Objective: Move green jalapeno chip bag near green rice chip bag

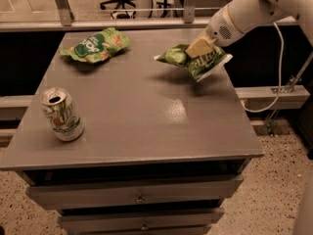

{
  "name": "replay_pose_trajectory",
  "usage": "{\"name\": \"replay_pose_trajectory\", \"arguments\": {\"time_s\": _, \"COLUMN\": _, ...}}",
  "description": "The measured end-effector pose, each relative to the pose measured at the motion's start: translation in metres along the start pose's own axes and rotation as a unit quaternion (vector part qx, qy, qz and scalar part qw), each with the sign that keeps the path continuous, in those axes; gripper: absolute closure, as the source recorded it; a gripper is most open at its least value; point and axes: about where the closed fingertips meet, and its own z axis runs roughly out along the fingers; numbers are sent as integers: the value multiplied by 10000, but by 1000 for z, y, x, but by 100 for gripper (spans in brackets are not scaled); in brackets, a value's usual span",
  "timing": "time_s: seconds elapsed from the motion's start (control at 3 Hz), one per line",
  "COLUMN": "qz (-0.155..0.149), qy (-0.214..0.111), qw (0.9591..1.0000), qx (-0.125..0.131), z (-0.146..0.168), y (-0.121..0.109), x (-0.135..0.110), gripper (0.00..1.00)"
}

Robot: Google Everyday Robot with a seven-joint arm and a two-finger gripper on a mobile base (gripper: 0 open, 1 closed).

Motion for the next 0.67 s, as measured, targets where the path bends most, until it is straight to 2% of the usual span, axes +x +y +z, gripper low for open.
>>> {"name": "replay_pose_trajectory", "arguments": {"time_s": 0.33, "qz": -288, "qy": -394, "qw": 9988, "qx": -64, "z": 35, "y": -18, "x": -43, "gripper": 100}}
{"name": "replay_pose_trajectory", "arguments": {"time_s": 0.67, "qz": -586, "qy": -665, "qw": 9958, "qx": -213, "z": 80, "y": -28, "x": -87, "gripper": 100}}
